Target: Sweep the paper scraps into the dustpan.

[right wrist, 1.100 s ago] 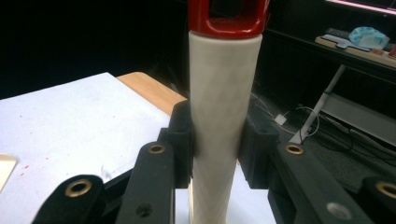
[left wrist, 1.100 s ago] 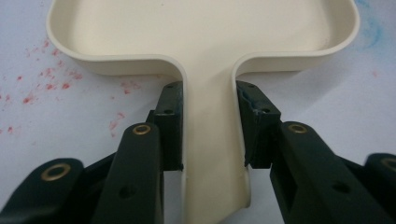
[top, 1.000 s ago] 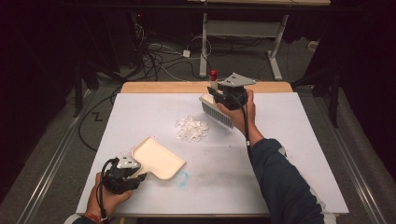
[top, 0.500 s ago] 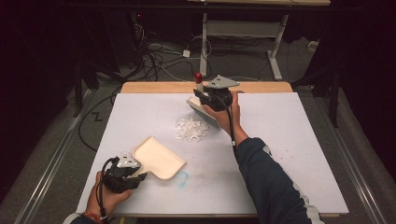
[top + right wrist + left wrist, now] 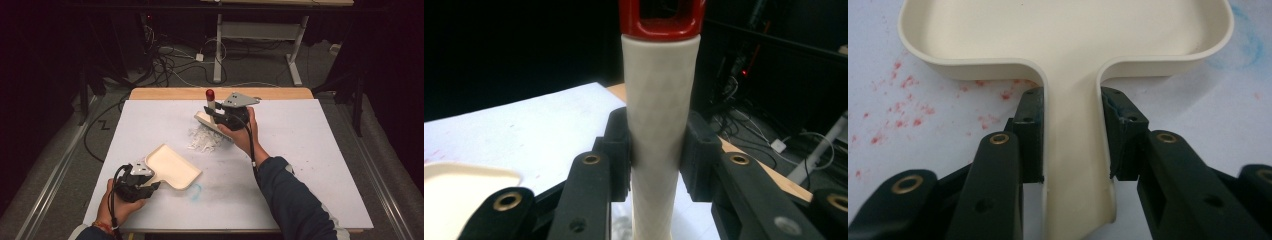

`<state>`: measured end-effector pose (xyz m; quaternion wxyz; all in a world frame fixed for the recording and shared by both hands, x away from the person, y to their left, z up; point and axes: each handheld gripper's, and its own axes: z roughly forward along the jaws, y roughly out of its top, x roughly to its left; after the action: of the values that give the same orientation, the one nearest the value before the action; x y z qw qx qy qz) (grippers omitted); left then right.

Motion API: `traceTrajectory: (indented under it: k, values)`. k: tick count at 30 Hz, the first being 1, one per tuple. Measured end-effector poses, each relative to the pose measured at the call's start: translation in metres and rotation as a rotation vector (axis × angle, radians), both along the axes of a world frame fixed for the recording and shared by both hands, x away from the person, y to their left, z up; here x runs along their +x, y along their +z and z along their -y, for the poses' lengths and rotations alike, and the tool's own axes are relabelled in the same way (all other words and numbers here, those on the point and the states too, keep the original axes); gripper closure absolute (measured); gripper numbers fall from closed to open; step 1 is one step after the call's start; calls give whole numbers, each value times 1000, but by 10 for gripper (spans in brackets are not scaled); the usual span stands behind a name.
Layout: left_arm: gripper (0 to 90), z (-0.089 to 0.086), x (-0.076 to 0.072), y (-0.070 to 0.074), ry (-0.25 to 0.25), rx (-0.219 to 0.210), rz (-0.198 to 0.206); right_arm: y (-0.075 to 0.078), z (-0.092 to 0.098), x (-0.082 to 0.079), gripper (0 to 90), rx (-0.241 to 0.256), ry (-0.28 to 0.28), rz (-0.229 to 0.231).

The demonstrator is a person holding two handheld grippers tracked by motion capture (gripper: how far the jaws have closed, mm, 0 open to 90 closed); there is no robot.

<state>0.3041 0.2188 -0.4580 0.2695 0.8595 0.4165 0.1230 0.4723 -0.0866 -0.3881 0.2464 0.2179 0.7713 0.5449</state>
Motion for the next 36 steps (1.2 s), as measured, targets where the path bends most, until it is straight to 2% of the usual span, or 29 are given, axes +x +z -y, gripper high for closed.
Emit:
traceTrajectory:
  k: [4, 11, 13, 14, 15, 18, 19, 21, 23, 26, 27, 29, 30, 31, 32, 34, 36]
  values:
    - [635, 1, 5, 1, -15, 9, -11, 0, 1, -11, 700, -13, 28, 5]
    - [634, 0, 9, 2, -16, 6, -14, 8, 4, -14, 701, -49, -16, 50]
    - [635, 1, 11, 2, -18, 6, -19, 12, 5, -12, 701, -73, -40, 78]
    - [635, 1, 12, 2, -20, 6, -20, 12, 5, -12, 701, -73, -40, 78]
    - [634, 1, 13, 2, -22, 7, -23, 15, 6, -8, 701, -77, -63, 97]
    - [634, 2, 13, 3, -23, 11, -23, 17, 7, -2, 701, -53, -89, 99]
    - [634, 3, 13, 4, -22, 14, -22, 16, 7, 3, 701, -33, -121, 112]
    - [634, 4, 12, 4, -21, 17, -21, 13, 4, 9, 701, -49, -153, 134]
    - [634, 4, 12, 4, -24, 19, -21, 8, 0, 14, 701, -52, -162, 131]
    - [634, 5, 12, 3, -26, 21, -24, 3, -6, 16, 702, -59, -158, 126]
    - [634, 6, 12, 3, -27, 21, -25, -1, -11, 16, 702, -74, -150, 138]
    - [634, 8, 13, 2, -29, 22, -25, -4, -17, 15, 701, -68, -114, 119]
    - [634, 8, 13, 2, -33, 27, -24, -4, -17, 15, 701, -68, -114, 119]
    - [633, 9, 13, 2, -36, 30, -22, -7, -22, 11, 698, -69, -72, 98]
    - [633, 9, 13, 2, -37, 32, -23, -7, -22, 11, 698, -69, -72, 98]
    - [633, 9, 15, 2, -40, 33, -29, -10, -26, 0, 691, -96, -23, 98]
    - [634, 10, 16, 2, -38, 35, -34, -11, -26, -3, 688, -87, -5, 87]
